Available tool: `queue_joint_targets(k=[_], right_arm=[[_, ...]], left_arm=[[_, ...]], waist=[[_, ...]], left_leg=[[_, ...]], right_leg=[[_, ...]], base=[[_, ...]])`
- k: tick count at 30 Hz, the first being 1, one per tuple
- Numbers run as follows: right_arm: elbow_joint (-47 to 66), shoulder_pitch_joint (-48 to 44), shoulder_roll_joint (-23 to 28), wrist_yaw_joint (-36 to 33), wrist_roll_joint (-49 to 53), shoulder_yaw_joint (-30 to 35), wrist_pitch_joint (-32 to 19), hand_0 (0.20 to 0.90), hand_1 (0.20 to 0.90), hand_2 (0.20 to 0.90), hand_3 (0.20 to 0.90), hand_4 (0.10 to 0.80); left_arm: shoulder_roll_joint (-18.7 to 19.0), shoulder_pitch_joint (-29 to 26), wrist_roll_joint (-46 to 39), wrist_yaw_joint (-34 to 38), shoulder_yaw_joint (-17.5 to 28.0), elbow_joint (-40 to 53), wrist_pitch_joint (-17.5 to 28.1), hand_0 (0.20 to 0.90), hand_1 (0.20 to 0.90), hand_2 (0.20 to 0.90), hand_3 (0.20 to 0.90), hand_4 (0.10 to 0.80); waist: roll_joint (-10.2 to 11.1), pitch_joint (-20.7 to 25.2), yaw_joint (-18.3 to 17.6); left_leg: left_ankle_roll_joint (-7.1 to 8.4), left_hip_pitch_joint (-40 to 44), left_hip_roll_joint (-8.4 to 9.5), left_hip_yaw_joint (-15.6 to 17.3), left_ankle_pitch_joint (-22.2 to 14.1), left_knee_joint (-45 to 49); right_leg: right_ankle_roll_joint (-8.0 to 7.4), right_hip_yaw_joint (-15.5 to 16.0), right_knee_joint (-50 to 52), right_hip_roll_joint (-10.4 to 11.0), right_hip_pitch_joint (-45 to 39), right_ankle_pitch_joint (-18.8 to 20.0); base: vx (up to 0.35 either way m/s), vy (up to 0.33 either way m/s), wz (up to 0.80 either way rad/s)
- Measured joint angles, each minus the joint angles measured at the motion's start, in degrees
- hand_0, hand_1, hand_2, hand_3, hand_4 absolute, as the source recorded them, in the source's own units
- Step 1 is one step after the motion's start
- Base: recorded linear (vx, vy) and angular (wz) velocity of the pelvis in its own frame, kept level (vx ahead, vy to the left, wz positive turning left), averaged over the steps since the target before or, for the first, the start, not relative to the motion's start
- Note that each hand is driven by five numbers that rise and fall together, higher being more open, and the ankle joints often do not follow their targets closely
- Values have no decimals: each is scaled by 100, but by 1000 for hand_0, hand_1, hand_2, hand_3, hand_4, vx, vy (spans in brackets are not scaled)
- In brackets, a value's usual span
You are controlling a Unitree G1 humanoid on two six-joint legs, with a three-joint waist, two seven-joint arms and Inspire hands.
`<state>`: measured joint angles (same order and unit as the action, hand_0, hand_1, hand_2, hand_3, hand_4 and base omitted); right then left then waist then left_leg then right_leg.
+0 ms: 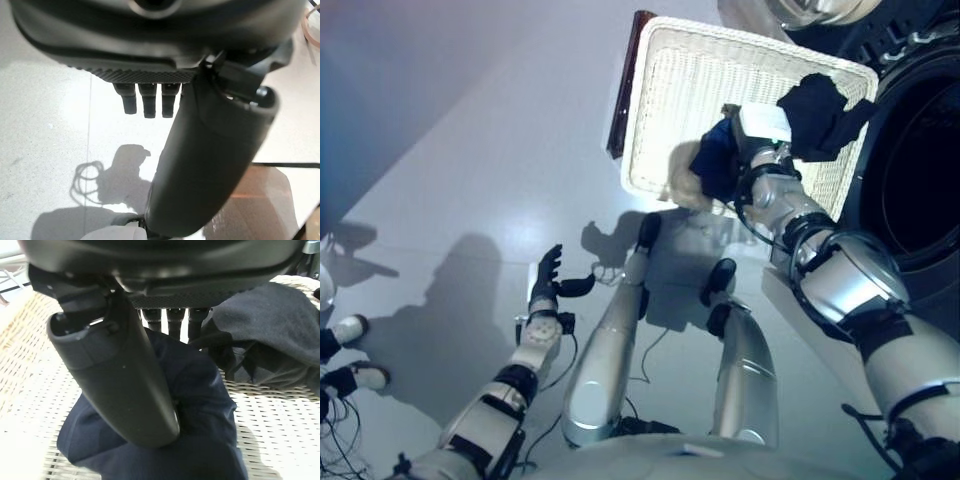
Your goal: Pick up the clothes and place them into the washing machine
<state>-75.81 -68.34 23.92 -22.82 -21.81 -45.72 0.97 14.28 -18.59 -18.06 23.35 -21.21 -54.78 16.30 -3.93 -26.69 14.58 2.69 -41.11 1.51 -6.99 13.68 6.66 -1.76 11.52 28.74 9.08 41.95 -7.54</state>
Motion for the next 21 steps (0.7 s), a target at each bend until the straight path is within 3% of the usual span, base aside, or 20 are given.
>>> queue_joint_targets(k=[10,11,12,13,14,21], right_arm=[[-196,-461,214,42,-23,5,12,900,900,900,900,800],[-192,-485,236,58,-21,4,3,596,596,596,596,598],[-193,-499,241,83,-15,3,6,564,564,564,564,576],[-198,-527,241,125,-16,3,11,328,328,328,328,419],[-195,-546,240,163,-15,16,12,300,300,300,300,400],[-193,-551,312,69,-8,56,32,300,300,300,300,400]], left_arm=[[20,-67,0,43,-157,232,9,900,900,900,900,800],[20,-76,0,51,-158,234,8,900,900,900,900,800],[21,-76,1,55,-159,232,8,900,900,900,900,800],[21,-76,0,57,-159,233,8,900,900,900,900,800],[21,-76,0,75,-158,233,9,900,900,900,900,800],[-10,-122,-2,93,-185,221,3,900,900,900,900,800]], waist=[[-22,-10,78],[-29,-14,79],[-32,-15,82],[-32,-15,87],[-46,-22,89],[-162,-68,86]], left_leg=[[76,-358,61,-38,86,4],[92,-372,61,-38,97,3],[94,-373,67,-33,98,3],[93,-379,71,-24,97,2],[93,-386,65,-11,97,1],[129,-477,45,-16,121,80]], right_leg=[[61,-36,257,80,490,-45],[64,-40,285,82,510,-47],[71,-61,309,90,530,-52],[65,-106,340,89,569,-66],[50,-128,344,77,591,-75],[96,-154,424,35,687,-62]], base=[[-25,17,2],[0,0,0],[0,0,0],[-17,18,-5],[-17,18,-8],[-46,22,-3]])
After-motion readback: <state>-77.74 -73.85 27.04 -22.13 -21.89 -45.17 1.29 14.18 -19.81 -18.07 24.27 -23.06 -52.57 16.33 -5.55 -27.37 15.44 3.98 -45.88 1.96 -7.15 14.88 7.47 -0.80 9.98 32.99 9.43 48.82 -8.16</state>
